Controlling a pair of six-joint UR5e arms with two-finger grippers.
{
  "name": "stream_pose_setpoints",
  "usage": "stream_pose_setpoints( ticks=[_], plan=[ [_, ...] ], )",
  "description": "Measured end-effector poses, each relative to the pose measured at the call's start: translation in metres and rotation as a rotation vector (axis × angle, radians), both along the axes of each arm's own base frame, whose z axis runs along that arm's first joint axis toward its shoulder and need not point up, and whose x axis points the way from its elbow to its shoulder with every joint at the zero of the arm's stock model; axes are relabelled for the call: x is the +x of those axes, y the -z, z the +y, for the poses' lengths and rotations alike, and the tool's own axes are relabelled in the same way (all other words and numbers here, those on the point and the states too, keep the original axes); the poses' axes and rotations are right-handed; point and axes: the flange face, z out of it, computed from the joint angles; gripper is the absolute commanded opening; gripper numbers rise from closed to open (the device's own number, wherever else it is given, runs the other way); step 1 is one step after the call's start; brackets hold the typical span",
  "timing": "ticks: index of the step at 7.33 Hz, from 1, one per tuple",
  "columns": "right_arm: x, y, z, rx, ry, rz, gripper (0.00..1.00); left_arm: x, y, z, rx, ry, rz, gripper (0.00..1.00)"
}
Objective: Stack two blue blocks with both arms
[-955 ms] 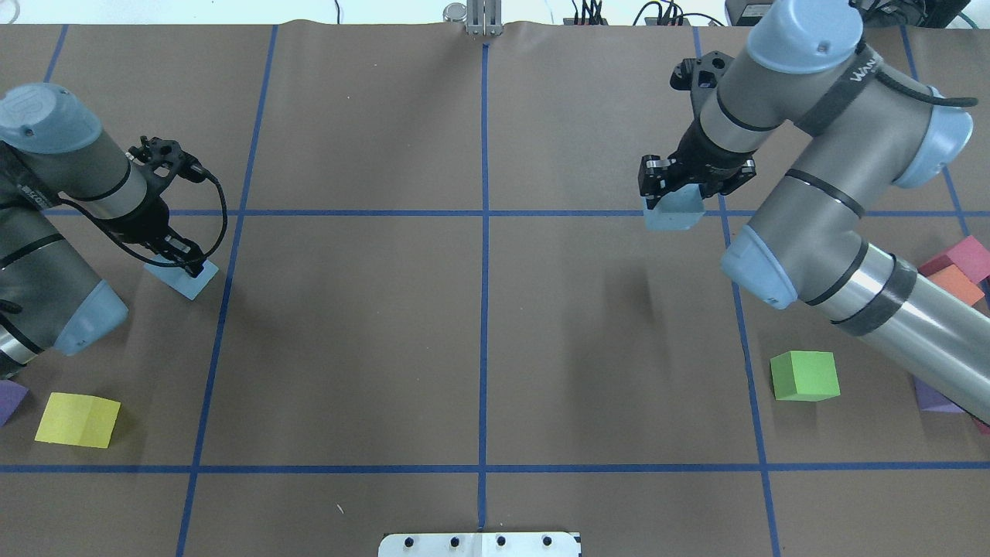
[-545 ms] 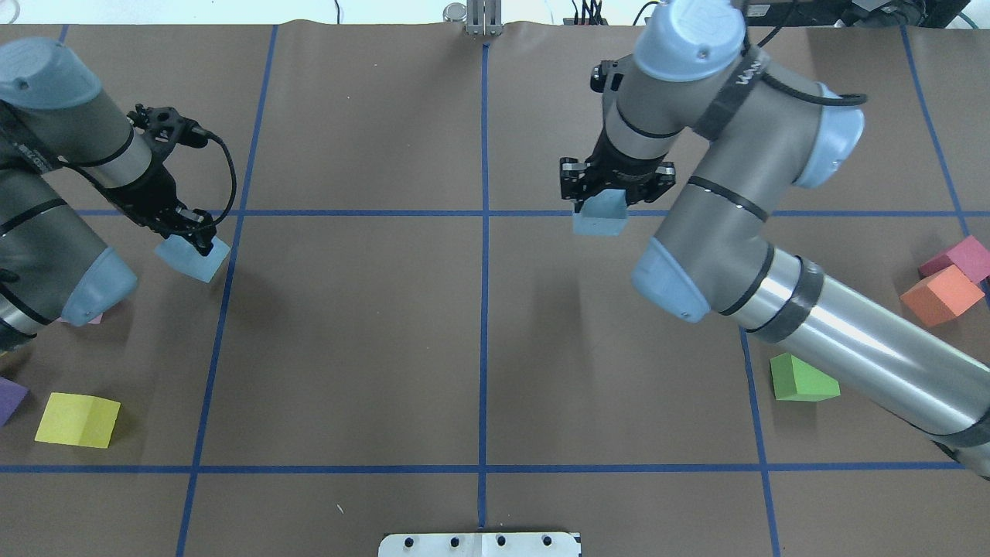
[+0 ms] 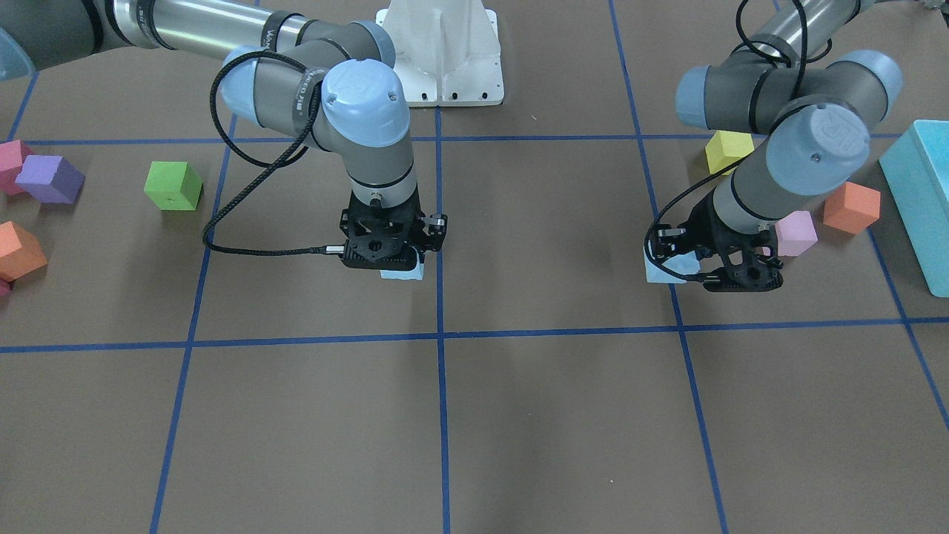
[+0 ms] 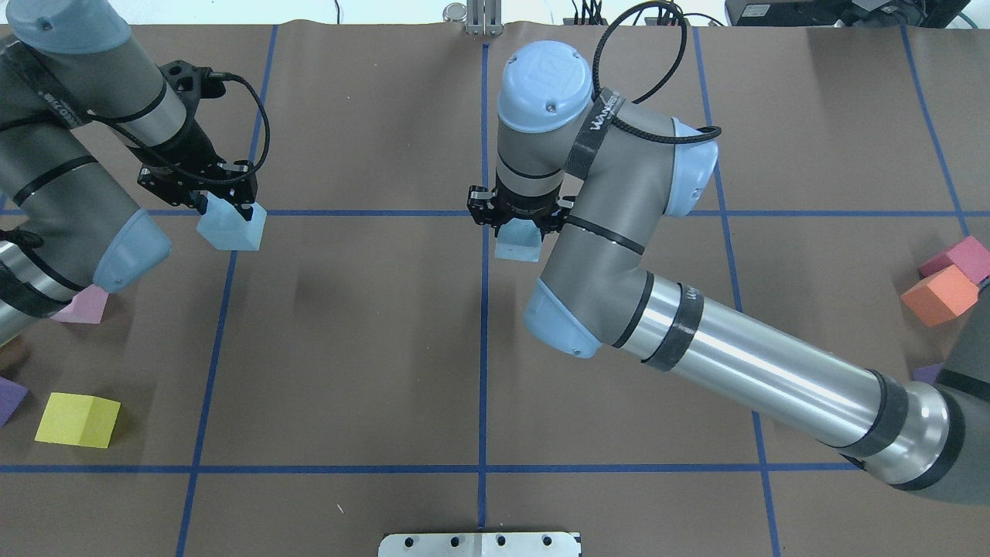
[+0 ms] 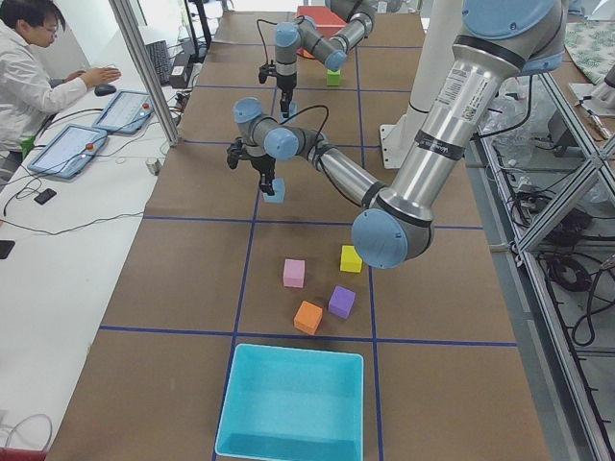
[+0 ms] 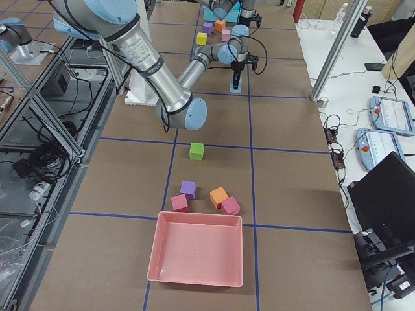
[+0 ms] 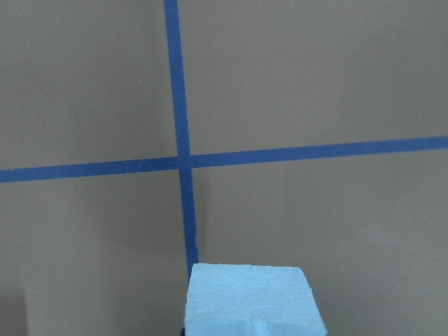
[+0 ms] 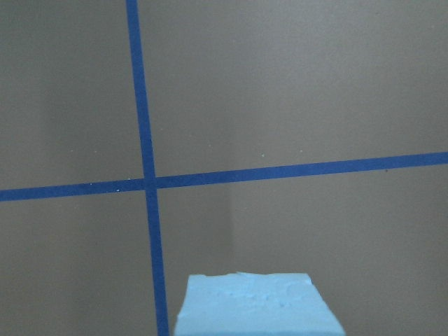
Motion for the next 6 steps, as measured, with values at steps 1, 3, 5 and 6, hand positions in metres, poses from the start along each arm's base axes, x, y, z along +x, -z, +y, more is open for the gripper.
stream_pose_setpoints(
  ticks=[1,3,5,6],
  plan=[
    [-0.021,0.007,0.002,0.001,-0.012,0.006,0.61,0.002,0.011,-0.003,-0.027,0.035,0.006,0.49],
    [-0.053,-0.002,-0.003,0.018,-0.013,-0.011,0.61,0.004,0.019,-0.004,-0.043,0.055,0.01,0.48],
    [-0.066,-0.013,-0.003,0.026,-0.002,-0.016,0.68,0.004,0.02,-0.004,-0.044,0.057,0.011,0.48],
    [-0.069,-0.015,-0.002,0.027,0.003,-0.014,0.88,0.004,0.02,-0.004,-0.044,0.057,0.012,0.48]
  ],
)
